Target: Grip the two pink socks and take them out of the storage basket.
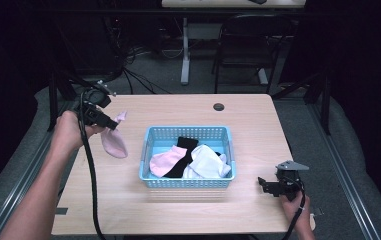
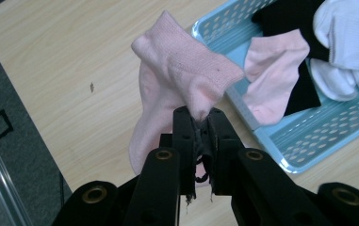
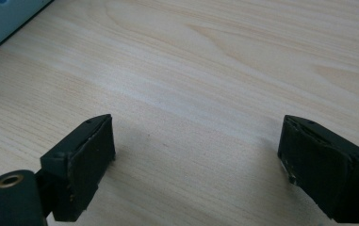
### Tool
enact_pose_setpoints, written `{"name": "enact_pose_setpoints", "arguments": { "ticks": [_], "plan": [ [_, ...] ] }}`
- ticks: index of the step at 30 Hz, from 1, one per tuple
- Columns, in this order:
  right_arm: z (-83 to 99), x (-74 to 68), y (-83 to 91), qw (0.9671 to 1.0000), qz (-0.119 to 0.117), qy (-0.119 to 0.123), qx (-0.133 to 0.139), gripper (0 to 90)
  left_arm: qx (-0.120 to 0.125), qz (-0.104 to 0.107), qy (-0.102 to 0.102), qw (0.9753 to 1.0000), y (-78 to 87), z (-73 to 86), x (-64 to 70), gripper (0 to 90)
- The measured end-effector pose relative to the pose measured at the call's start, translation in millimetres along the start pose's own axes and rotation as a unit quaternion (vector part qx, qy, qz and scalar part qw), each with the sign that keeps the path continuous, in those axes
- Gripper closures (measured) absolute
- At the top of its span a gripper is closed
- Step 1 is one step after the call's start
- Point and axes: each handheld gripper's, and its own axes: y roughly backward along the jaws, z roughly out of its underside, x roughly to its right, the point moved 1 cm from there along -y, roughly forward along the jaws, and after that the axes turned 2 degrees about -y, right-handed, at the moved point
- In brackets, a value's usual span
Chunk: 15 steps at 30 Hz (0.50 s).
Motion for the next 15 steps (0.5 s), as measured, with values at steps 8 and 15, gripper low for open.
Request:
{"name": "enact_pose_setpoints", "arguments": {
  "ticks": [8,15],
  "plan": [
    [-0.1,0.2,0.2,1.0,0.0,0.001,-0.001,10.9,0.0,0.004,0.017,0.9999,-6.4,17.4,-12.2,83.8],
    [0.0,0.2,0.2,1.0,0.0,0.001,-0.001,10.9,-0.015,0.001,0.028,0.9995,-16.5,35.0,-20.8,83.8]
  ]
}}
